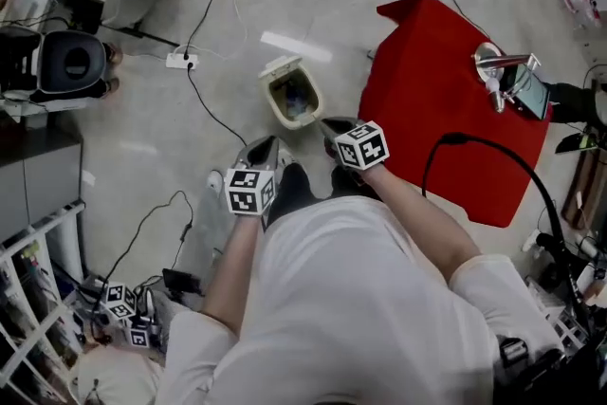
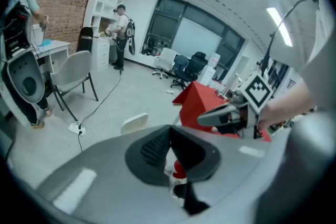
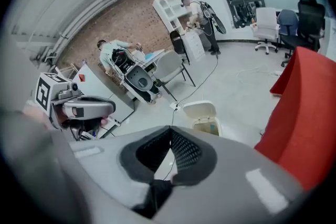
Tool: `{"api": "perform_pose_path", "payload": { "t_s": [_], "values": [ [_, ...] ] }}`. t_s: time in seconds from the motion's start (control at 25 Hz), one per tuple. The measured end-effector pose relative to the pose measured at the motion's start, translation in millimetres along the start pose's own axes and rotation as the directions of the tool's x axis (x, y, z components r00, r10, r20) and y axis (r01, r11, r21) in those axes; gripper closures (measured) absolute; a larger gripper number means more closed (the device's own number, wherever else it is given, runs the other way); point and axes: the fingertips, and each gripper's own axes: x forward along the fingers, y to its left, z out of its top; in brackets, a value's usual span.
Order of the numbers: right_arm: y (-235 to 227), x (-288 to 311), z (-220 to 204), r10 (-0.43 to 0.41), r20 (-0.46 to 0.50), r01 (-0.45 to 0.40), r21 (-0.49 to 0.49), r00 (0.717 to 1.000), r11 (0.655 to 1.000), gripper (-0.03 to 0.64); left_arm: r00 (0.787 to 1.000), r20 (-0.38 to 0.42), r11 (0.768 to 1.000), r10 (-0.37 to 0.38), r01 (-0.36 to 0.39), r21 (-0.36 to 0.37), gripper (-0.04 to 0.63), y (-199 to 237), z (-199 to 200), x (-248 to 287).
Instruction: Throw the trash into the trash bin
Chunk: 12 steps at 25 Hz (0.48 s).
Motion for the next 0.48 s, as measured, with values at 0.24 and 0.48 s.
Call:
{"api": "perform_pose_path", "payload": {
  "t_s": [0.24, 0.48],
  "values": [
    [16.4, -49.1, 15.7, 0.018, 0.080, -0.011, -0.090, 0.997, 0.996, 0.615, 0.999, 0.039, 1.000, -0.028, 0.028, 0.012, 0.589, -26.7, 15.4, -29.0],
    [17.6, -70.8, 20.0, 0.027, 0.127, -0.015, -0.091, 0.992, 0.996, 0.615, 0.997, 0.060, 0.998, -0.041, 0.038, 0.044, 0.590, -41.6, 24.9, -29.1]
  ]
}}
